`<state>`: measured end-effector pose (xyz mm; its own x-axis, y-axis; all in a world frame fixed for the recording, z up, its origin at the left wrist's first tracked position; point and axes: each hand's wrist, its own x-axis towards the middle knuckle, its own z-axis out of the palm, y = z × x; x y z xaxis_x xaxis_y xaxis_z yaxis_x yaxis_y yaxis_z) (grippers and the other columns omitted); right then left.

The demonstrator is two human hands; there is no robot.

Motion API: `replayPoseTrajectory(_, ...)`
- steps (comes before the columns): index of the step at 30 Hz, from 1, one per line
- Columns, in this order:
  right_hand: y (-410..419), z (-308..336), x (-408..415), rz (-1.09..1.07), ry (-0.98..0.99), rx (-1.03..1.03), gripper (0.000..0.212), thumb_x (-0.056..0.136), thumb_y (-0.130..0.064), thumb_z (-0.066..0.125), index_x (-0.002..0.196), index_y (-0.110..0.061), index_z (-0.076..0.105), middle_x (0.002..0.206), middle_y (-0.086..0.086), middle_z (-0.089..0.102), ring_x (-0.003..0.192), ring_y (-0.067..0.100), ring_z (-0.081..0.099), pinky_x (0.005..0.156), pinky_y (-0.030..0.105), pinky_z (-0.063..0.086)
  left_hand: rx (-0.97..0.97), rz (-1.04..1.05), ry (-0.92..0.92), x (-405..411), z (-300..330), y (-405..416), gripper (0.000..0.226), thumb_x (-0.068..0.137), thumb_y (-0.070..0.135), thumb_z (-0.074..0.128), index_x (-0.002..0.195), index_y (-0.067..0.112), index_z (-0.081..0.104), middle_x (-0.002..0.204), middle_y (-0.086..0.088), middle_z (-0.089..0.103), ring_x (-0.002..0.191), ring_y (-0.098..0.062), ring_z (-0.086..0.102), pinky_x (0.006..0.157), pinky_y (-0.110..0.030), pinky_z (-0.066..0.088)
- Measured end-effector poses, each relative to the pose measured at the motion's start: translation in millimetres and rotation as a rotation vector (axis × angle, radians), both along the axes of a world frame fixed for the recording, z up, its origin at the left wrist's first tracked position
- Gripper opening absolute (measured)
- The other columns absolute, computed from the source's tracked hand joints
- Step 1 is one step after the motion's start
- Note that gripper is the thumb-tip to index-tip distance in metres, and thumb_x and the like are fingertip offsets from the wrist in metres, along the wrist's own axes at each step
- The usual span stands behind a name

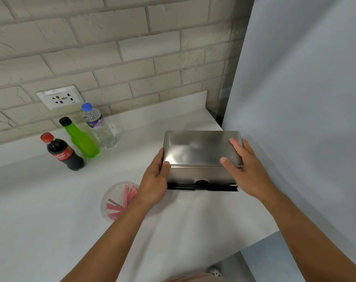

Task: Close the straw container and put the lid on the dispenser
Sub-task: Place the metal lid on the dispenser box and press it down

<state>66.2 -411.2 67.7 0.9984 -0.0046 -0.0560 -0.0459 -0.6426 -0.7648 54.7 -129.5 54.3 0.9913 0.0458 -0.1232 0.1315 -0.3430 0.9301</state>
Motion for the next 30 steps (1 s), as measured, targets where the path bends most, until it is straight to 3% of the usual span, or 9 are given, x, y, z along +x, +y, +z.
replayPoseTrajectory(2, -3.0, 2.7, -0.1, 0.014, 0.009, 0.016, 0.079, 0.084, -0.073, 0.057, 0.153, -0.059, 0.021, 0.173, -0.014, 0.008, 0.157, 0.007, 0.017, 0.106, 0.023, 0.022, -0.028, 0.022, 0.004, -15.2, 0.8, -4.8, 0.054, 0.111, 0.027, 0.045, 0.162, 0.030, 0.029, 0.152, 0.035, 0.036, 0.124, 0.036, 0.034, 0.102, 0.006, 0.023)
replayPoseTrajectory(4, -5.7, 4.5, -1.6, 0.048, 0.006, 0.024, 0.080, 0.078, -0.079, 0.056, 0.150, -0.065, 0.023, 0.173, -0.017, 0.008, 0.157, 0.003, 0.014, 0.109, 0.024, 0.022, -0.051, 0.055, 0.014, -31.8, 2.8, -10.8, 0.057, 0.109, 0.030, 0.049, 0.162, 0.033, 0.028, 0.159, 0.028, 0.036, 0.141, 0.012, 0.038, 0.116, -0.013, 0.027)
replayPoseTrajectory(7, -11.3, 4.9, -3.3, 0.109, -0.014, 0.027, 0.072, 0.079, -0.077, 0.059, 0.143, -0.074, 0.026, 0.169, -0.025, 0.012, 0.150, -0.013, 0.014, 0.112, 0.024, 0.023, -0.045, 0.070, 0.007, -55.7, 1.0, -18.2, 0.057, 0.107, 0.034, 0.053, 0.156, 0.045, 0.028, 0.132, 0.055, 0.047, 0.124, 0.026, 0.047, 0.099, -0.001, 0.038)
replayPoseTrajectory(11, -16.3, 1.5, -6.0, 0.153, -0.024, -0.014, 0.080, 0.081, -0.076, 0.059, 0.152, -0.060, 0.025, 0.165, -0.031, 0.012, 0.125, -0.044, 0.008, 0.108, 0.018, 0.024, -0.075, 0.120, -0.004, -70.3, 3.0, -20.2, 0.048, 0.104, 0.032, 0.059, 0.134, 0.063, 0.039, 0.132, 0.034, 0.059, 0.117, 0.018, 0.058, 0.097, -0.010, 0.051)
replayPoseTrajectory(14, -12.0, -1.9, -11.5, 0.124, -0.145, -0.150, 0.083, 0.085, -0.082, 0.044, 0.158, -0.048, 0.024, 0.172, -0.020, 0.007, 0.152, -0.006, 0.016, 0.116, 0.030, 0.027, -0.074, 0.119, -0.036, -68.6, 6.8, -19.6, 0.045, 0.103, 0.033, 0.061, 0.138, 0.055, 0.043, 0.139, 0.021, 0.061, 0.124, -0.001, 0.062, 0.105, -0.034, 0.055)
replayPoseTrajectory(17, -4.4, -8.9, -20.8, 0.153, -0.403, -0.280, 0.076, 0.094, -0.071, 0.046, 0.158, -0.032, 0.034, 0.173, 0.000, 0.013, 0.159, 0.029, 0.017, 0.120, 0.045, 0.026, 0.117, 0.122, -0.186, -66.6, 9.5, -25.2, 0.050, 0.097, 0.048, 0.058, 0.143, 0.056, 0.038, 0.144, 0.031, 0.047, 0.136, -0.001, 0.049, 0.111, -0.031, 0.046)
replayPoseTrajectory(20, 2.4, -22.1, -27.3, 0.195, -0.456, -0.312, 0.074, 0.092, -0.067, 0.052, 0.156, -0.031, 0.039, 0.172, 0.005, 0.018, 0.158, 0.034, 0.013, 0.119, 0.056, 0.030, 0.401, 0.053, -0.279, -63.3, 4.2, -36.2, 0.069, 0.099, 0.058, 0.049, 0.160, 0.033, 0.030, 0.170, 0.007, 0.024, 0.158, -0.008, 0.018, 0.121, -0.030, 0.026)
replayPoseTrajectory(23, 3.2, -32.3, -23.6, 0.191, -0.525, -0.352, 0.071, 0.091, -0.063, 0.057, 0.151, -0.025, 0.049, 0.167, 0.011, 0.032, 0.154, 0.040, 0.022, 0.115, 0.059, 0.038, 0.537, 0.030, -0.316, -58.6, -1.8, -48.8, 0.067, 0.103, 0.056, 0.044, 0.161, 0.024, 0.034, 0.174, -0.008, 0.011, 0.161, -0.026, 0.011, 0.123, -0.038, 0.025)
replayPoseTrajectory(30, -1.9, -43.9, 13.0, 0.226, -0.648, -0.352, 0.068, 0.094, -0.060, 0.061, 0.147, -0.018, 0.057, 0.160, 0.015, 0.044, 0.149, 0.043, 0.032, 0.113, 0.056, 0.041, 0.482, 0.086, -0.288, -37.7, -12.0, -51.1, 0.063, 0.104, 0.057, 0.036, 0.162, 0.034, 0.027, 0.174, 0.010, -0.003, 0.161, -0.014, 0.005, 0.125, -0.041, 0.029)
